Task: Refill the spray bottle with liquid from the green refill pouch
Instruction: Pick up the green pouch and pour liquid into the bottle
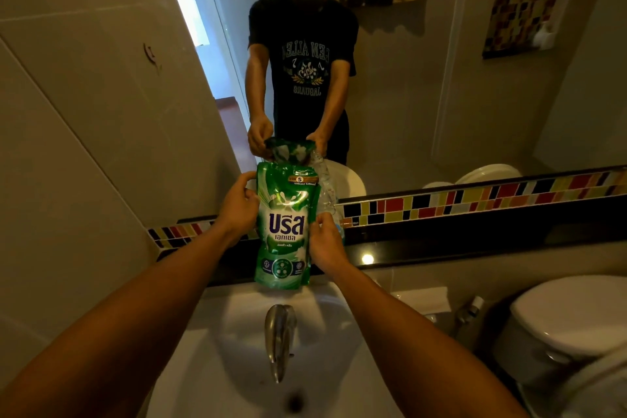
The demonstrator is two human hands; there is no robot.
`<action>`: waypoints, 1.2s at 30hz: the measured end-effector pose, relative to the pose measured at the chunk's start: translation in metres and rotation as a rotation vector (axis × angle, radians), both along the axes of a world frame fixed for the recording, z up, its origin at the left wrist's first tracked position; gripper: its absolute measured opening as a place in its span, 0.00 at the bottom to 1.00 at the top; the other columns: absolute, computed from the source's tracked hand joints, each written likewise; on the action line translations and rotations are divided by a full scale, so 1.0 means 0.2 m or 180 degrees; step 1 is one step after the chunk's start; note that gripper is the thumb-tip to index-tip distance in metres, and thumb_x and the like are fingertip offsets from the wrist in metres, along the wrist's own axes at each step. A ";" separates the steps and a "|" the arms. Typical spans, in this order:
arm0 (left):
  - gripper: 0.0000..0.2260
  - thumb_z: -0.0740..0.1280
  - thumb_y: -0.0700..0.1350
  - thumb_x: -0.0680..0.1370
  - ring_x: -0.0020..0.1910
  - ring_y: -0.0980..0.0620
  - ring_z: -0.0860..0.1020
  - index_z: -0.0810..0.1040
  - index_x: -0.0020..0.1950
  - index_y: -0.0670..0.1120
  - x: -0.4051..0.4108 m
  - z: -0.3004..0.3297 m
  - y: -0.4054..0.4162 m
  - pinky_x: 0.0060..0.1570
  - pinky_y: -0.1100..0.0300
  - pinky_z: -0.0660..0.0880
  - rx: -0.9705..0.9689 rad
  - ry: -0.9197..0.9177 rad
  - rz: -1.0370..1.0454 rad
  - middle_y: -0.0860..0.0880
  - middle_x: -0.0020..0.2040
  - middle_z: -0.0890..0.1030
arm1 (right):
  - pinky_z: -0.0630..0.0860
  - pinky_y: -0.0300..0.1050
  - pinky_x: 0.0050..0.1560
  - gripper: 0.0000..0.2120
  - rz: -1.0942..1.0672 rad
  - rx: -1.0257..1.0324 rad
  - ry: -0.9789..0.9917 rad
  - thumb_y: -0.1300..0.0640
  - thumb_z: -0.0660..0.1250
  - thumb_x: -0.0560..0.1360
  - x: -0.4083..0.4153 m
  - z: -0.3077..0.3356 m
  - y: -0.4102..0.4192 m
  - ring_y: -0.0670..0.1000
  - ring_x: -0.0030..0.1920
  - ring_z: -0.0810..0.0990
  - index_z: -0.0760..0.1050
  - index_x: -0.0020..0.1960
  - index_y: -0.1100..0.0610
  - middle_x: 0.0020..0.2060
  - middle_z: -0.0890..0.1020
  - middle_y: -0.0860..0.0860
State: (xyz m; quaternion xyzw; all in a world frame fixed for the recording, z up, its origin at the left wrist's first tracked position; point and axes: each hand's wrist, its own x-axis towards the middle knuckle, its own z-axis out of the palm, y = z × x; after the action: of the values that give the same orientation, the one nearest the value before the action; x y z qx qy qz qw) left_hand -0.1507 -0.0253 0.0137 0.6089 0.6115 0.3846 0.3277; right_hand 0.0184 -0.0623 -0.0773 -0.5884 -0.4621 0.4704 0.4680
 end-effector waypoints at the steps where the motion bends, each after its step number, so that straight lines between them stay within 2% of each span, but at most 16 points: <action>1: 0.20 0.57 0.37 0.82 0.45 0.37 0.82 0.70 0.63 0.62 0.01 -0.02 -0.01 0.40 0.40 0.83 0.0018 -0.0062 0.0066 0.40 0.49 0.79 | 0.80 0.47 0.43 0.07 -0.0013 0.0050 -0.0066 0.57 0.54 0.87 0.01 0.00 0.00 0.53 0.48 0.81 0.69 0.59 0.57 0.48 0.79 0.54; 4: 0.14 0.58 0.37 0.82 0.44 0.40 0.80 0.70 0.62 0.55 0.03 -0.08 -0.01 0.34 0.49 0.80 -0.0025 -0.0377 0.0163 0.41 0.51 0.78 | 0.80 0.47 0.44 0.08 0.0029 0.0122 -0.0299 0.56 0.53 0.87 0.03 -0.02 0.01 0.53 0.50 0.82 0.69 0.60 0.57 0.49 0.80 0.54; 7: 0.09 0.56 0.37 0.83 0.46 0.42 0.79 0.73 0.58 0.46 0.03 -0.16 0.00 0.36 0.48 0.82 -0.0159 -0.0723 0.0334 0.42 0.49 0.79 | 0.83 0.52 0.48 0.08 -0.0030 0.0176 -0.0475 0.57 0.53 0.88 0.04 -0.02 0.01 0.55 0.51 0.83 0.69 0.61 0.57 0.50 0.81 0.55; 8: 0.09 0.56 0.36 0.83 0.45 0.44 0.79 0.73 0.58 0.43 0.03 -0.17 0.00 0.35 0.50 0.82 -0.0194 -0.0865 0.0354 0.42 0.47 0.79 | 0.82 0.49 0.46 0.08 -0.0053 0.0213 -0.0528 0.57 0.53 0.88 0.05 -0.01 0.01 0.53 0.50 0.83 0.69 0.61 0.59 0.49 0.81 0.54; 10: 0.08 0.57 0.35 0.83 0.44 0.46 0.80 0.73 0.58 0.40 0.03 -0.19 -0.02 0.32 0.55 0.81 -0.0235 -0.1164 0.0345 0.42 0.48 0.79 | 0.76 0.38 0.39 0.09 -0.0057 0.0287 -0.0635 0.59 0.52 0.88 0.06 0.01 0.00 0.45 0.45 0.80 0.69 0.62 0.60 0.45 0.78 0.49; 13: 0.07 0.57 0.35 0.83 0.46 0.46 0.80 0.73 0.55 0.43 0.00 -0.18 -0.04 0.35 0.53 0.83 -0.0178 -0.1482 0.0324 0.42 0.49 0.79 | 0.72 0.30 0.34 0.09 -0.0060 0.0453 -0.0762 0.59 0.53 0.88 0.05 0.03 -0.01 0.40 0.43 0.77 0.70 0.62 0.61 0.44 0.76 0.45; 17: 0.08 0.58 0.35 0.83 0.47 0.44 0.81 0.74 0.53 0.46 -0.11 -0.16 -0.09 0.41 0.44 0.83 -0.0057 -0.1677 0.0345 0.41 0.51 0.80 | 0.76 0.35 0.38 0.08 -0.0040 0.0643 -0.0739 0.58 0.54 0.88 -0.03 0.07 -0.01 0.41 0.43 0.79 0.71 0.60 0.59 0.43 0.78 0.44; 19: 0.07 0.58 0.36 0.83 0.47 0.46 0.81 0.73 0.54 0.46 -0.18 -0.14 -0.12 0.40 0.46 0.83 0.0041 -0.1759 0.0389 0.43 0.50 0.80 | 0.74 0.30 0.37 0.08 -0.0014 0.0737 -0.0759 0.59 0.55 0.87 -0.09 0.08 0.00 0.40 0.43 0.78 0.71 0.58 0.60 0.42 0.78 0.45; 21: 0.06 0.58 0.37 0.84 0.47 0.49 0.81 0.72 0.55 0.47 -0.25 -0.13 -0.14 0.37 0.52 0.83 0.0098 -0.1760 0.0434 0.45 0.50 0.80 | 0.71 0.26 0.34 0.07 -0.0032 0.0816 -0.0792 0.60 0.56 0.87 -0.16 0.10 0.01 0.39 0.41 0.75 0.72 0.57 0.62 0.40 0.76 0.45; 23: 0.07 0.58 0.37 0.84 0.50 0.48 0.81 0.72 0.56 0.48 -0.33 -0.12 -0.16 0.41 0.49 0.83 0.0114 -0.1726 0.0503 0.47 0.50 0.81 | 0.71 0.25 0.33 0.07 -0.0007 0.0822 -0.0727 0.62 0.57 0.86 -0.24 0.12 0.03 0.42 0.40 0.76 0.72 0.56 0.62 0.40 0.77 0.47; 24: 0.08 0.58 0.37 0.83 0.50 0.48 0.81 0.72 0.57 0.47 -0.37 -0.12 -0.17 0.42 0.48 0.83 0.0124 -0.1712 0.0529 0.48 0.48 0.82 | 0.71 0.26 0.33 0.06 0.0034 0.0814 -0.0661 0.62 0.57 0.86 -0.29 0.12 0.04 0.45 0.41 0.77 0.72 0.55 0.61 0.41 0.78 0.49; 26: 0.08 0.58 0.35 0.83 0.47 0.50 0.82 0.72 0.57 0.46 -0.45 -0.12 -0.20 0.38 0.53 0.83 0.0162 -0.1712 0.0589 0.50 0.45 0.82 | 0.76 0.33 0.38 0.06 0.0125 0.0733 -0.0483 0.62 0.57 0.86 -0.39 0.11 0.06 0.51 0.46 0.81 0.72 0.53 0.57 0.45 0.80 0.52; 28: 0.08 0.59 0.34 0.83 0.49 0.47 0.83 0.72 0.56 0.46 -0.53 -0.11 -0.22 0.37 0.54 0.83 0.0197 -0.1764 0.0663 0.48 0.46 0.82 | 0.83 0.49 0.47 0.06 0.0211 0.0573 -0.0353 0.61 0.58 0.86 -0.50 0.10 0.08 0.56 0.51 0.83 0.73 0.53 0.54 0.48 0.82 0.54; 30: 0.09 0.58 0.34 0.82 0.51 0.45 0.82 0.72 0.55 0.48 -0.62 -0.12 -0.23 0.40 0.49 0.83 0.0203 -0.1709 0.0784 0.45 0.49 0.82 | 0.84 0.59 0.53 0.07 0.0305 0.0438 -0.0320 0.61 0.58 0.86 -0.61 0.08 0.11 0.59 0.53 0.84 0.73 0.52 0.53 0.51 0.83 0.57; 33: 0.13 0.57 0.36 0.82 0.53 0.41 0.81 0.74 0.50 0.54 -0.76 -0.14 -0.25 0.48 0.38 0.79 0.0226 -0.1488 0.1093 0.39 0.55 0.81 | 0.83 0.63 0.55 0.06 0.0417 0.0393 -0.0324 0.61 0.58 0.85 -0.77 0.06 0.14 0.62 0.53 0.84 0.73 0.53 0.57 0.51 0.84 0.59; 36: 0.13 0.56 0.37 0.82 0.51 0.37 0.80 0.73 0.47 0.54 -0.89 -0.18 -0.26 0.48 0.39 0.78 0.0368 -0.1441 0.1274 0.35 0.56 0.79 | 0.82 0.61 0.58 0.06 0.0504 0.0406 -0.0291 0.64 0.59 0.84 -0.93 0.03 0.18 0.61 0.55 0.83 0.74 0.55 0.61 0.51 0.83 0.60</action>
State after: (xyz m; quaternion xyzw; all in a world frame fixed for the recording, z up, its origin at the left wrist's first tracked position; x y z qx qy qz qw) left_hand -0.3285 -0.0778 -0.0230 0.3928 0.6079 0.6015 0.3382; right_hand -0.1669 -0.0261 -0.0712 -0.5398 -0.5570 0.4483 0.4443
